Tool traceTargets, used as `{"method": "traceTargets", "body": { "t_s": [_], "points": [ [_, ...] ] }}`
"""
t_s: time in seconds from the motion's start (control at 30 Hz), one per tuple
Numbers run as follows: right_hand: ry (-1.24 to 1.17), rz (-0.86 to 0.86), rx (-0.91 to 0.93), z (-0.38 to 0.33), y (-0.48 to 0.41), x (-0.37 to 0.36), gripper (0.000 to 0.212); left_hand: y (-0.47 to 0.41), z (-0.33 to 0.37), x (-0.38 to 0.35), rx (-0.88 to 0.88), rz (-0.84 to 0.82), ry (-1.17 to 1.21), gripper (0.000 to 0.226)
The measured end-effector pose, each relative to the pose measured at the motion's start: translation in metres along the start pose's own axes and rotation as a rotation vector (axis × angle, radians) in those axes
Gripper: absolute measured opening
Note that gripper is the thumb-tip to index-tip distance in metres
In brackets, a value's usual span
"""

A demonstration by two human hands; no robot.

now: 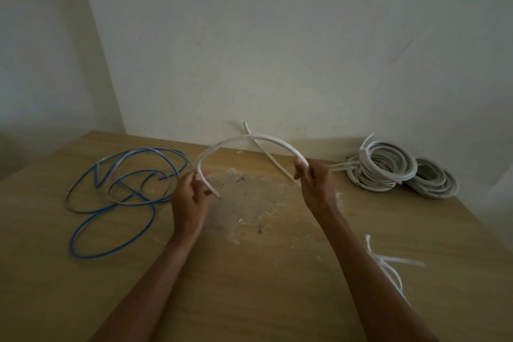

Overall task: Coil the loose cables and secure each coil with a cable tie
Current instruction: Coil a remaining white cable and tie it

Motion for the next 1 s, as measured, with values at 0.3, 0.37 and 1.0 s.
{"method": "traceTargets", "body": {
  "t_s": [0.3, 0.37, 1.0],
  "points": [
    [-0.067, 0.045, -0.192, 0.021, -0.009, 0.013, 0.072, 0.032, 0.049, -0.047, -0.359, -0.254, -0.13, 0.032],
    [-0.084, 0.051, -0.212, 0.025, -0.009, 0.019, 0.07, 0.036, 0.048, -0.06, -0.422, -0.324, -0.22, 0.038],
    [-0.065, -0.166, -0.214, 0.034, -0.01, 0.018, 0.05, 0.118, 0.127, -0.087, -1.194, -0.203, -0.545, 0.041]
  ]
}}
Point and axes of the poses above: each hand's wrist, its own y-axis away from the middle knuckle, its own x-axis out of the back of the hand, z = x × y, the point moved 10 cm from there along -y, towards the middle knuckle, and after that the axes turned 1 degree about -y, right-handed, at the moved point
